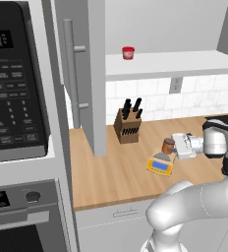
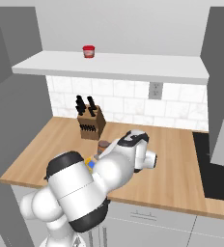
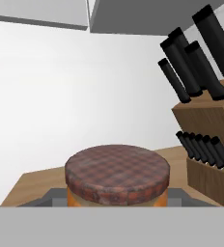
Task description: Pick the jam and place it on the digital scale for weighing, and close the cabinet.
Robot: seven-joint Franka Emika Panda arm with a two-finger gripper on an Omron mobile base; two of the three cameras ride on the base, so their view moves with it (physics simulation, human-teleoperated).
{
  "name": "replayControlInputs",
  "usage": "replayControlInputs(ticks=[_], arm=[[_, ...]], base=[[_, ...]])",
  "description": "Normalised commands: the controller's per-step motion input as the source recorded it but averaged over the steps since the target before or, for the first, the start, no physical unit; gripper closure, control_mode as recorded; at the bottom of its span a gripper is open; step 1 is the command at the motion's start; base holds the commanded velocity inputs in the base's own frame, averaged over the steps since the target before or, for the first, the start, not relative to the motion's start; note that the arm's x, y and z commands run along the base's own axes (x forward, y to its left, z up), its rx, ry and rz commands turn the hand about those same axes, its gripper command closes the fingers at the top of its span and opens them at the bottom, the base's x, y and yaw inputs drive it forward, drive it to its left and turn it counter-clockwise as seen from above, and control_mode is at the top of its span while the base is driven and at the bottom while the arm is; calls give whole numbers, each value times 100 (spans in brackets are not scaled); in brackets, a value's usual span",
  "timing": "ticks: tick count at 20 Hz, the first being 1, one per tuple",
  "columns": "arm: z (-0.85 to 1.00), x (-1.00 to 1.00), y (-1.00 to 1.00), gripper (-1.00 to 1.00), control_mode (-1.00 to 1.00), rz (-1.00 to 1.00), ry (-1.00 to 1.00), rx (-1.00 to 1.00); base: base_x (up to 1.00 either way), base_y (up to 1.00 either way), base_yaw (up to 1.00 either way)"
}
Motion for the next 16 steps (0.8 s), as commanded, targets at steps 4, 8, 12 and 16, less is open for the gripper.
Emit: replayControlInputs(ticks=[4,8,12,16], arm=[[-26,17,0,100,-100,0,3,-1],[-19,4,0,100,-100,0,0,-2],[-27,8,0,100,-100,0,0,-1],[-31,22,3,100,-100,0,0,-1]], base=[[0,0,0],[0,0,0],[0,0,0],[0,0,0]])
